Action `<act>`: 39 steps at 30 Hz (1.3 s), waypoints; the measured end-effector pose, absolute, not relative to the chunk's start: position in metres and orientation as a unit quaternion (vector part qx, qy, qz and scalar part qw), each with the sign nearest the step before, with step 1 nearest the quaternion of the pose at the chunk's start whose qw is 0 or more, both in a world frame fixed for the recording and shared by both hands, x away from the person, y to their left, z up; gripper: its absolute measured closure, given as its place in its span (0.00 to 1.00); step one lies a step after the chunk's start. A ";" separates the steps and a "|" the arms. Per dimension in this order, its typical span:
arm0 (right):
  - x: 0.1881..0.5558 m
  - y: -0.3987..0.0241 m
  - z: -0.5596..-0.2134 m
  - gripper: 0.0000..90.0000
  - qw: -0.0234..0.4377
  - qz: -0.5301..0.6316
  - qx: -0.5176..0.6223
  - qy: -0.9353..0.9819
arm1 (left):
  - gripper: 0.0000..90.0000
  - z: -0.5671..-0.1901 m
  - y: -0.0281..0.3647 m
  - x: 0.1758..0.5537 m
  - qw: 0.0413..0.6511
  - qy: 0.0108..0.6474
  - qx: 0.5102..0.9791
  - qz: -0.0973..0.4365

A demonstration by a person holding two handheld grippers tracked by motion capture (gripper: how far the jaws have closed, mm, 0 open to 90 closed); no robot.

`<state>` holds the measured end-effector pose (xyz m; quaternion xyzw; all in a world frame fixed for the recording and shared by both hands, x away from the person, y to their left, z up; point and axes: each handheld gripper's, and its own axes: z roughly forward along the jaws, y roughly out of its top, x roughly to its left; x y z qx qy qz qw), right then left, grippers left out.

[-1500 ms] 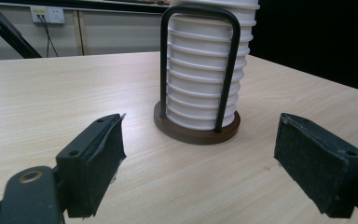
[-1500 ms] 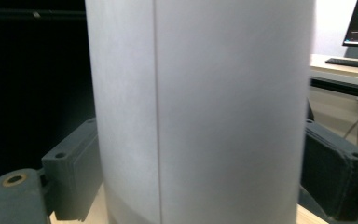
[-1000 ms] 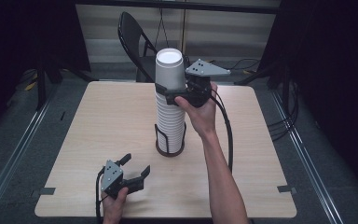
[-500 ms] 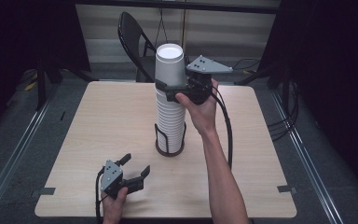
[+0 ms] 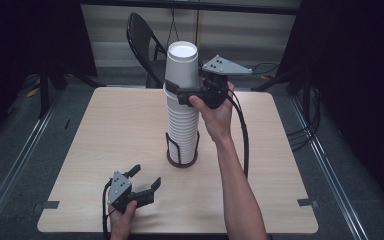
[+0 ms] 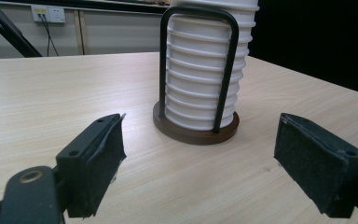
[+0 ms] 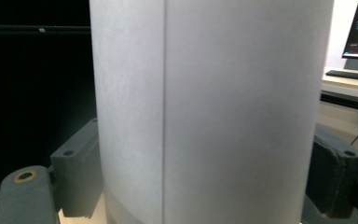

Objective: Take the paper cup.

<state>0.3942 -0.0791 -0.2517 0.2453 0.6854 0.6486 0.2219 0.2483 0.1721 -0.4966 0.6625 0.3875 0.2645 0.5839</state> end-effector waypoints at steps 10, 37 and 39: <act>0.394 -0.081 -0.242 0.16 0.223 0.654 0.243 0.681 | 0.17 -0.497 0.172 0.249 0.583 0.388 0.663 0.265; 0.387 -0.090 -0.212 0.16 0.213 0.695 0.242 0.643 | 0.18 -0.497 0.173 0.249 0.586 0.388 0.662 0.259; 0.387 -0.090 -0.212 0.16 0.212 0.696 0.242 0.642 | 0.18 -0.497 0.173 0.249 0.586 0.388 0.662 0.260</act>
